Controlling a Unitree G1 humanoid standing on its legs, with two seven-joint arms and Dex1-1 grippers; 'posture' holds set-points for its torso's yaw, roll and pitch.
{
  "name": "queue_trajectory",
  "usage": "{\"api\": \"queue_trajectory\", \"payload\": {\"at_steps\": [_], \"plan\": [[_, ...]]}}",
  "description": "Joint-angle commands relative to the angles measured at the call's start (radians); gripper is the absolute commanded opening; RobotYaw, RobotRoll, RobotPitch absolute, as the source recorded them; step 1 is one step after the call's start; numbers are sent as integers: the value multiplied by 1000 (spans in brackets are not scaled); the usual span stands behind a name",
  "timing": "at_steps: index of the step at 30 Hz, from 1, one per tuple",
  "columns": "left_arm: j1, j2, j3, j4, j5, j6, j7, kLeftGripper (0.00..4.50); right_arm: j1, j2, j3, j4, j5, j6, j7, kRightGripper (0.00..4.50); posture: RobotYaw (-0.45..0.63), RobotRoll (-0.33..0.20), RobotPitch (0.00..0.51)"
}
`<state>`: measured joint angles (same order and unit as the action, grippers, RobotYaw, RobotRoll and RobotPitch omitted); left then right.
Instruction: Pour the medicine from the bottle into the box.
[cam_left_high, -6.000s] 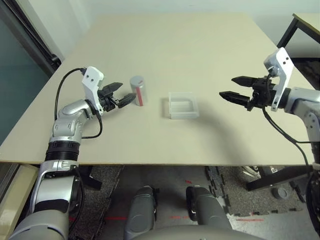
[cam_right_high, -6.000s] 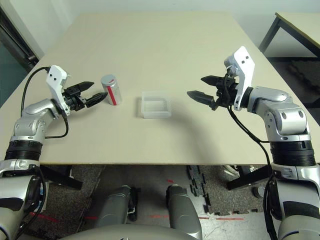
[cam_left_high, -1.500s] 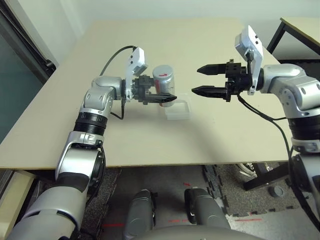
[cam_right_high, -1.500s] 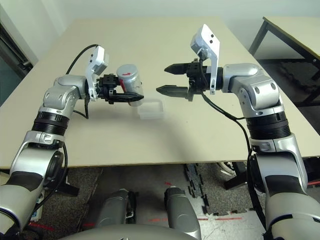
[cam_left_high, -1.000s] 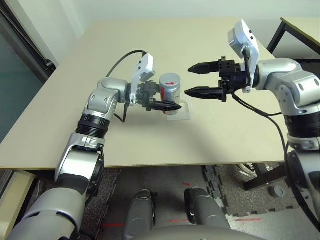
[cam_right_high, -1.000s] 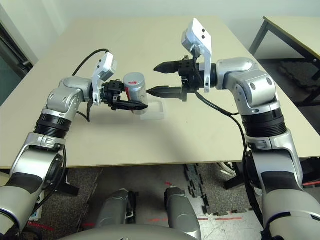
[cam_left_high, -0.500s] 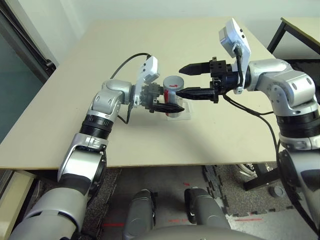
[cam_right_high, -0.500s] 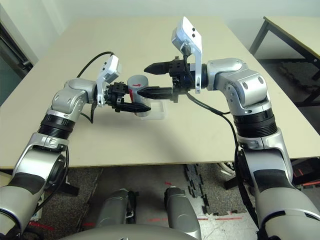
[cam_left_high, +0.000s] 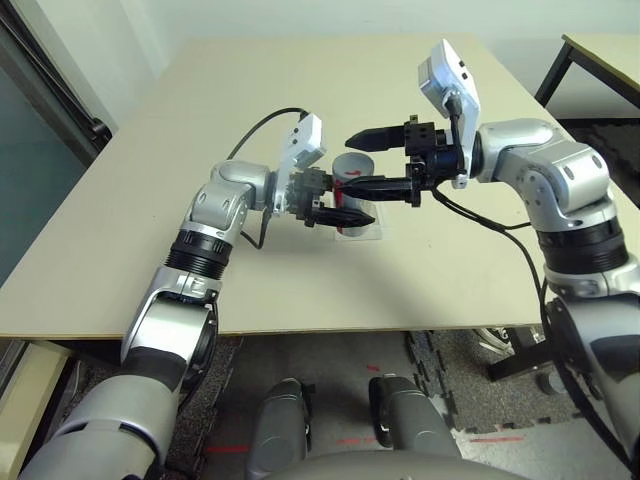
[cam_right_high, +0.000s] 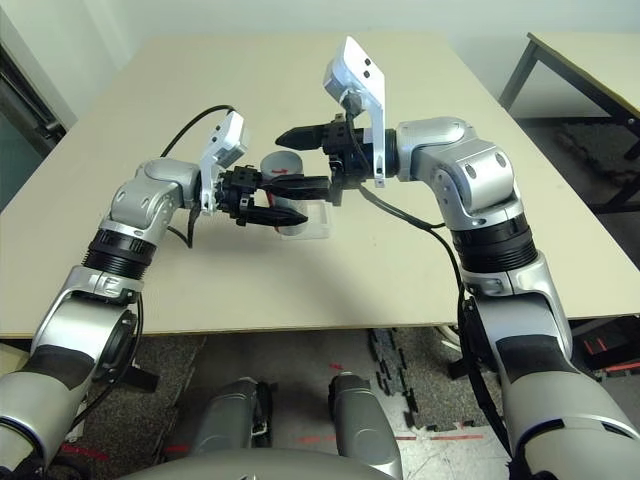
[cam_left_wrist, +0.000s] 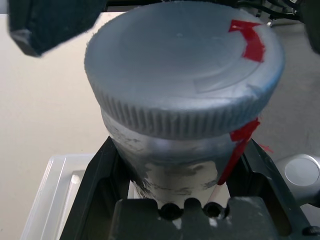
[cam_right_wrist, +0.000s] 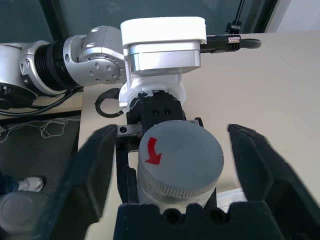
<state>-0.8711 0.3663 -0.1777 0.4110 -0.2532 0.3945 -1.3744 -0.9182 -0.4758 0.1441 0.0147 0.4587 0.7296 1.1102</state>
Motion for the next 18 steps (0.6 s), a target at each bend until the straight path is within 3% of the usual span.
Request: {"api": "queue_trajectory", "payload": {"at_steps": [1, 3, 18], "plan": [[-4, 1, -12, -3, -7, 5, -4, 2816, -5, 1, 5, 1, 3, -2, -2, 3131, -7, 0, 74], [-3, 2, -11, -6, -8, 5, -5, 2816, 2, -5, 2, 1, 5, -5, 0, 2508, -7, 0, 75], [-12, 11, -14, -81, -33, 27, -35, 2816, -15, -5, 8, 42, 62, -20, 113, 2507, 5, 0, 79]]}}
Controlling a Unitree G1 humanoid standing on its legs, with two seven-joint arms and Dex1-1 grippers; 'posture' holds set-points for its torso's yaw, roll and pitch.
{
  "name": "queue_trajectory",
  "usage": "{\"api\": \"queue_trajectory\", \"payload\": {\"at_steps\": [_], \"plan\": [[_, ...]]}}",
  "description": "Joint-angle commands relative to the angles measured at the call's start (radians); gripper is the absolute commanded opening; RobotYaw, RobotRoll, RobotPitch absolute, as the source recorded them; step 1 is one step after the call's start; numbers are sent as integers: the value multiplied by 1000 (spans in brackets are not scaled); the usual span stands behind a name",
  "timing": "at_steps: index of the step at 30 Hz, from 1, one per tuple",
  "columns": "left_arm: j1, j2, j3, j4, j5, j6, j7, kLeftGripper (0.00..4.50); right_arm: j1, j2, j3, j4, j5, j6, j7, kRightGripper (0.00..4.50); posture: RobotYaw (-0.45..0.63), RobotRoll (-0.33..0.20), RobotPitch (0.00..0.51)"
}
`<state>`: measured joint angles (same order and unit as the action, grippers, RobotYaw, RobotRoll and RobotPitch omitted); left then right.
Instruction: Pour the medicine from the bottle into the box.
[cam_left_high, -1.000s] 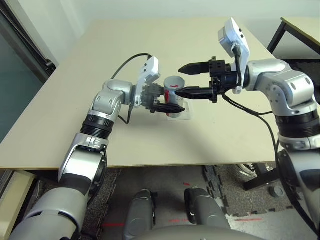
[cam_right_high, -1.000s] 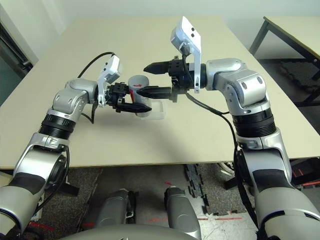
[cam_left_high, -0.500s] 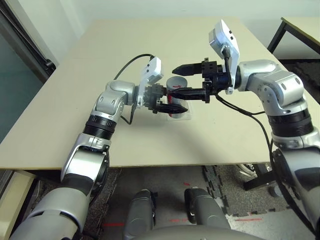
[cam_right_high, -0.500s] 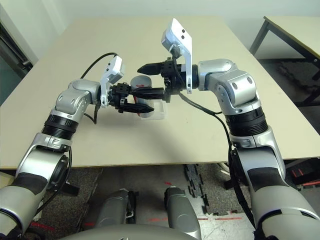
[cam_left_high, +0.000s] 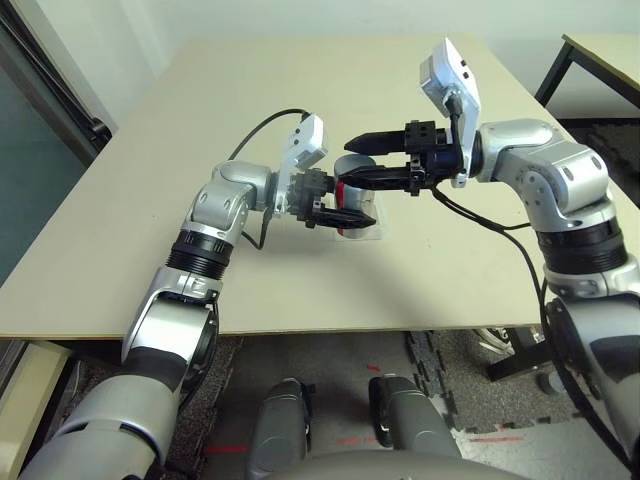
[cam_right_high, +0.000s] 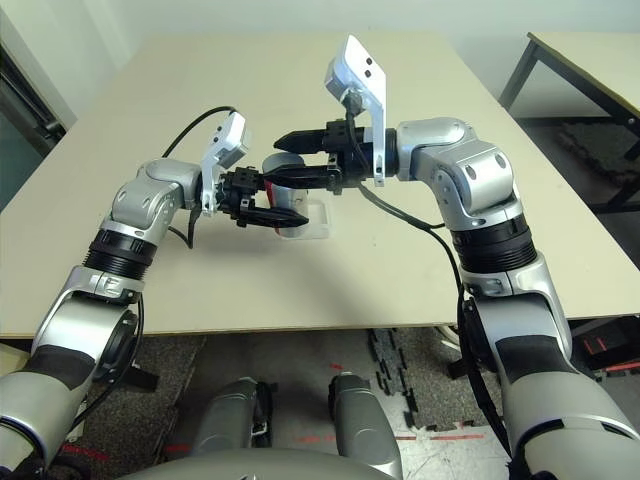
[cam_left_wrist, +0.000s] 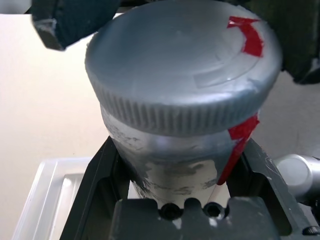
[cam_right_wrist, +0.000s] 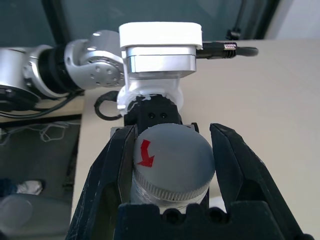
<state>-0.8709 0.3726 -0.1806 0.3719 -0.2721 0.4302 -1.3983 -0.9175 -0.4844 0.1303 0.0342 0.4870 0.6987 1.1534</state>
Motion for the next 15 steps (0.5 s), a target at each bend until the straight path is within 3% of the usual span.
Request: {"api": "queue_trajectory", "payload": {"at_steps": [1, 15], "plan": [[-13, 6, -14, -46, -14, -8, -14, 2816, -24, 2, 29, 33, 35, 11, 90, 2507, 5, 0, 79], [-4, 22, -46, -119, -24, 2, -45, 2816, -149, 25, 149, 272, -56, -140, 387, 2505, 50, 0, 94]]}}
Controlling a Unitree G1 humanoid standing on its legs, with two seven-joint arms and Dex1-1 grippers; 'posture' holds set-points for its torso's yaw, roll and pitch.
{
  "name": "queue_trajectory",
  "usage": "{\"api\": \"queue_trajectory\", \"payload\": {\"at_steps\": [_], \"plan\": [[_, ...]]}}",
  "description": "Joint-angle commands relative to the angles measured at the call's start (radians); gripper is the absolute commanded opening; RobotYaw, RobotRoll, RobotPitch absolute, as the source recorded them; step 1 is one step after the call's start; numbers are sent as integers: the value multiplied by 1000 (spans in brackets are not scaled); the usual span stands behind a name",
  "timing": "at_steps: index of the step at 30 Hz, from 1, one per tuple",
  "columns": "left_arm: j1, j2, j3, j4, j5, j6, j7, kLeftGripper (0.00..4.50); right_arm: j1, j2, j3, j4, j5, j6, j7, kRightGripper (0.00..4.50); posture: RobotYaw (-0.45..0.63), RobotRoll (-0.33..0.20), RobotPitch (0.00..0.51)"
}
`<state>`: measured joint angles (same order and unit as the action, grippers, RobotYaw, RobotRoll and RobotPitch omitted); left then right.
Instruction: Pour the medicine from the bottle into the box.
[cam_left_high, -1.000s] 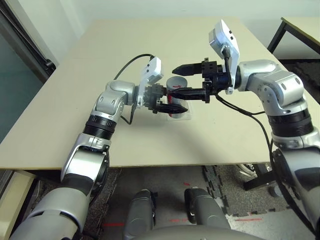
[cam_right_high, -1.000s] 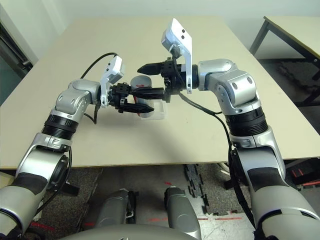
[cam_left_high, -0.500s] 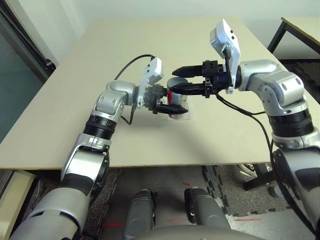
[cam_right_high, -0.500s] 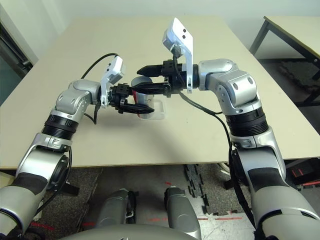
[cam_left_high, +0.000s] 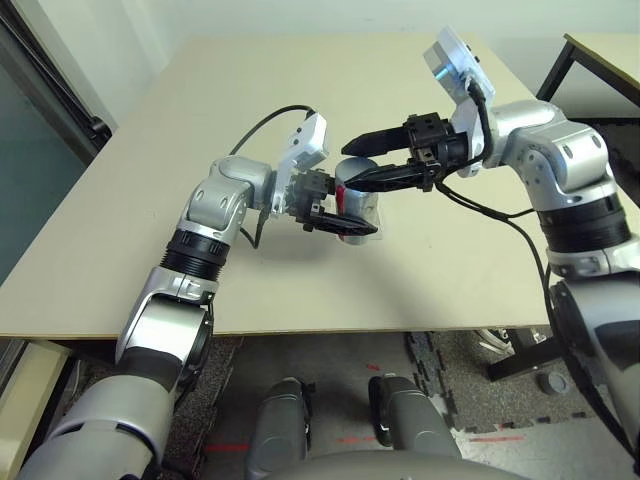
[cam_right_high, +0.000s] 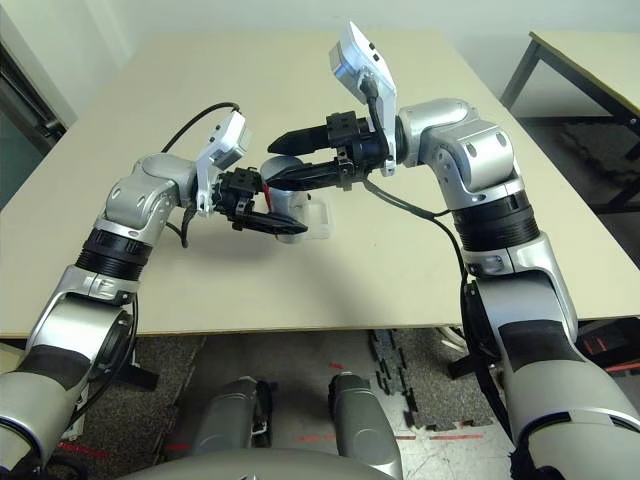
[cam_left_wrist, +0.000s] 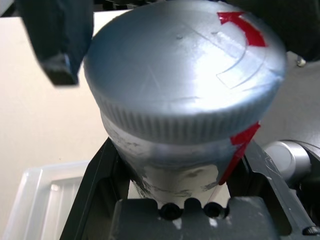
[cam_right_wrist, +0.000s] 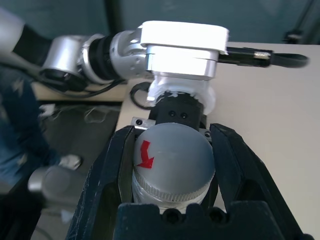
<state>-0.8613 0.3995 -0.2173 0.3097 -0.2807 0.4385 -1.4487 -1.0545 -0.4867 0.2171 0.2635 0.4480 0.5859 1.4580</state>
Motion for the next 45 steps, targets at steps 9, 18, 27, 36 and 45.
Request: {"api": "queue_trajectory", "payload": {"at_steps": [9, 18, 27, 36, 45], "plan": [[4, -2, -9, -100, -24, 13, 14, 2816, -55, 36, 61, 135, -78, -97, 156, 2488, 60, 0, 97], [0, -1, -2, -84, -23, -11, 28, 2816, -31, -22, 10, 70, -68, -34, 125, 4500, 37, 0, 95], [0, 1, 9, -66, -25, -23, 42, 2816, 18, -92, -47, -26, -32, 53, 53, 4500, 26, 0, 94], [8, 6, 49, -31, -30, -24, 96, 2816, 73, -102, -111, -144, 14, 147, -85, 4500, 1, 0, 93], [15, 14, 55, 3, -21, -41, 106, 2816, 107, -22, -100, -220, 20, 188, -253, 4500, -2, 0, 95]]}}
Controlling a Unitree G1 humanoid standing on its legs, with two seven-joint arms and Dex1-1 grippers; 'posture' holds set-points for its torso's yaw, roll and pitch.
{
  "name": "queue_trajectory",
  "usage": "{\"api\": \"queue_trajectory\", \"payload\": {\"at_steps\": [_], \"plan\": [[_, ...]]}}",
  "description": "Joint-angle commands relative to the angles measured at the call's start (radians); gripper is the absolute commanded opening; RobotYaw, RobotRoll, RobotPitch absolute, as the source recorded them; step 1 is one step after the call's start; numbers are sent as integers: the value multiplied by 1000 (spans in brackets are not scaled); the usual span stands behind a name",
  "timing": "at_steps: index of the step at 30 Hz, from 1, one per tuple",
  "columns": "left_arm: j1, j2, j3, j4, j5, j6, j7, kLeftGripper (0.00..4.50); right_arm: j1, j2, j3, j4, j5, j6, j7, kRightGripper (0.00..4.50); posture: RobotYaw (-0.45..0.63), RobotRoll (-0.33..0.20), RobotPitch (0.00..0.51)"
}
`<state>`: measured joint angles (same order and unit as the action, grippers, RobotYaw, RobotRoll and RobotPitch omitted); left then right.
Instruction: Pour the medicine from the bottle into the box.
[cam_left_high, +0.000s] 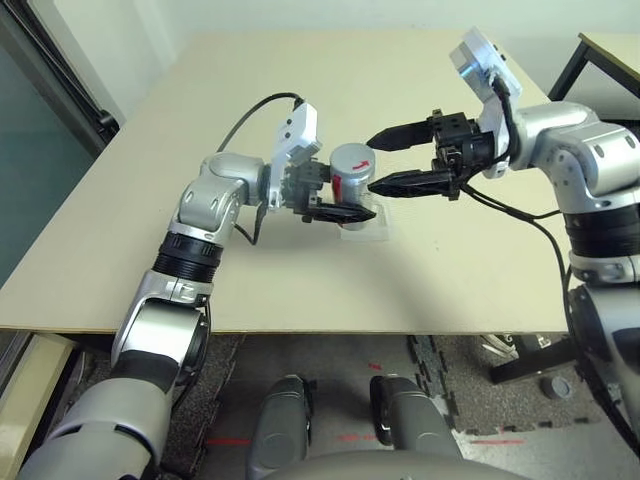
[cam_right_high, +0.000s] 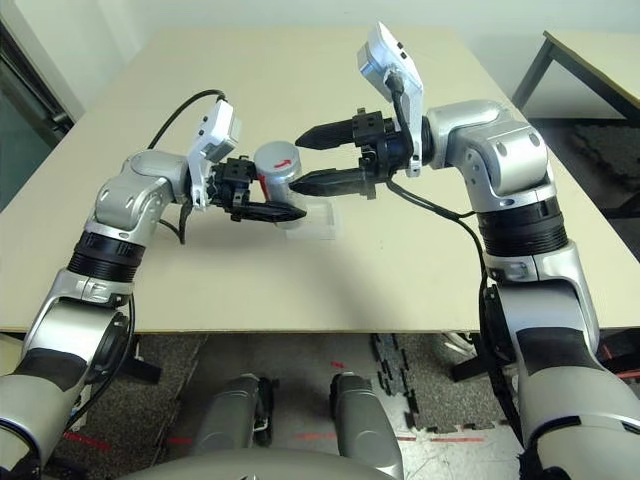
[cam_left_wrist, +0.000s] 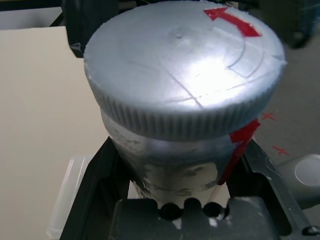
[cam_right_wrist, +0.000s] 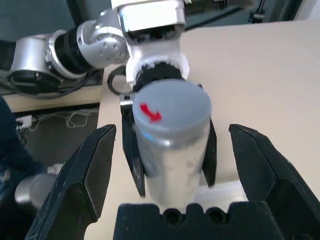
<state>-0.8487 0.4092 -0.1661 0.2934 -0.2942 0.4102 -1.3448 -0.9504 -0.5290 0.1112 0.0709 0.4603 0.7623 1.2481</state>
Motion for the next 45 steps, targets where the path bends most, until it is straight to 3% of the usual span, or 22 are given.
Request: {"api": "queue_trajectory", "payload": {"at_steps": [1, 24, 45], "plan": [[0, 3, 3, 24, -7, -14, 3, 2816, 0, 29, 10, -28, 7, 12, -55, 4500, -2, 0, 96], [-2, -23, -7, 37, -9, -11, 24, 2816, -17, 115, 31, 16, -35, -52, -196, 4500, -7, 0, 99], [41, 19, 19, -27, -30, 38, 44, 2816, 56, -43, -46, 31, 4, -59, -188, 4500, 0, 0, 98]]}}
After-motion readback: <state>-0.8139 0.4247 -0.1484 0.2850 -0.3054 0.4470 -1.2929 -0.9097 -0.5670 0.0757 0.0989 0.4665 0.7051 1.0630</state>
